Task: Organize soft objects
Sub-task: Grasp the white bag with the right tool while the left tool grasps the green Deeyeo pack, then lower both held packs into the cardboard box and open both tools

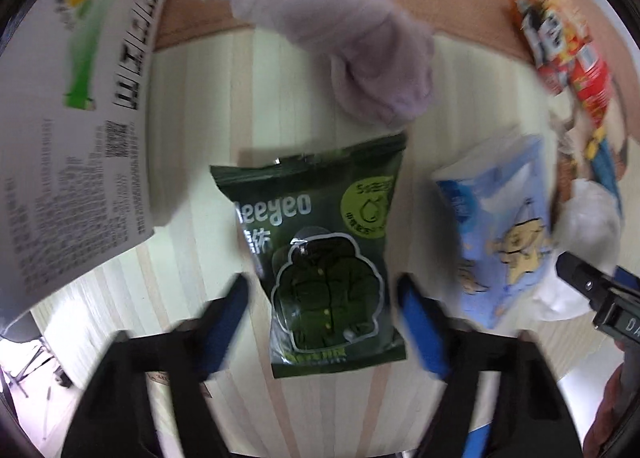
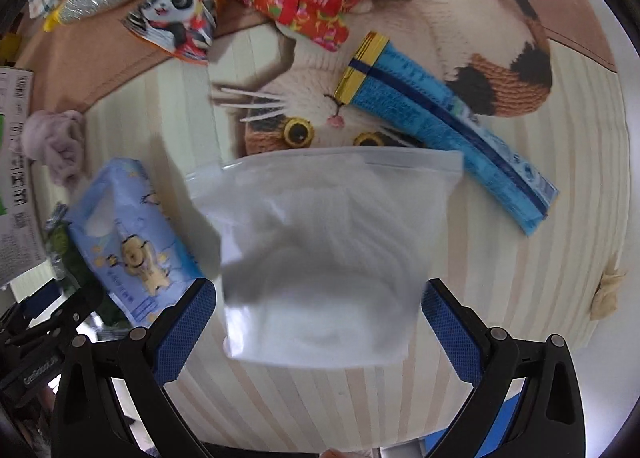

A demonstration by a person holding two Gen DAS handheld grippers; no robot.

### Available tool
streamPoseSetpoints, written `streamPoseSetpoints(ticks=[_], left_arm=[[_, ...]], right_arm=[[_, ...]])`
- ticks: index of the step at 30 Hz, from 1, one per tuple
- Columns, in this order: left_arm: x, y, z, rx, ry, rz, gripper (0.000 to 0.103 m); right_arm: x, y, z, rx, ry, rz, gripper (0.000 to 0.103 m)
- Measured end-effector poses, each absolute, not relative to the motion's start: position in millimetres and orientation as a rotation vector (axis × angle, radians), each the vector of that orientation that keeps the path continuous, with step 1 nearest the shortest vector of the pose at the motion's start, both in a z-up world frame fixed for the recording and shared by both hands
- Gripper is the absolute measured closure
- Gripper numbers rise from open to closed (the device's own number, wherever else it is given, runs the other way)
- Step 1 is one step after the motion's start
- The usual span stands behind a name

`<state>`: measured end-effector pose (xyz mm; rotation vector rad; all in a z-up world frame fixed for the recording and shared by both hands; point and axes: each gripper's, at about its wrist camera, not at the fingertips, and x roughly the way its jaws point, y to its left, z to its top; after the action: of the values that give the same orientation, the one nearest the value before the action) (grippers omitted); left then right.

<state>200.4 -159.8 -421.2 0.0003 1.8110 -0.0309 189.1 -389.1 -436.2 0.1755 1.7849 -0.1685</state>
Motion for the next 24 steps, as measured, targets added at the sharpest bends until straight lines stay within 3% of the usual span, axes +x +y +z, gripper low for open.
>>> streamPoseSetpoints(ticks=[2, 4, 7, 12, 18, 24], left_arm=[[198, -159, -423, 0.001, 1.812, -0.023, 0.057], [191, -159, -419, 0.025, 1.788, -0.017, 0.066], [178, -161, -408, 0.064, 1.761, -0.025, 0.068], [158, -160, -378, 0.089, 1.705, -0.054, 0.07], [161, -127, -276, -0.007, 1.54, -0.115, 0.071], [221, -42, -187, -0.078, 1.408, -0.117, 0.071]], right_arm=[[188, -389, -445, 0.173, 1.802, -0.195, 0.006], [182, -393, -450, 0.203, 1.788, -0.215, 0.018], [174, -399, -446, 0.224, 1.759, -0.231, 0.025], [146, -398, -421, 0.259, 1.732, -0.196, 0.029], [130, -359, -348, 0.251, 1.612, -0.054, 0.029], [167, -268, -266, 0.258, 1.492, 0.13, 0.029]])
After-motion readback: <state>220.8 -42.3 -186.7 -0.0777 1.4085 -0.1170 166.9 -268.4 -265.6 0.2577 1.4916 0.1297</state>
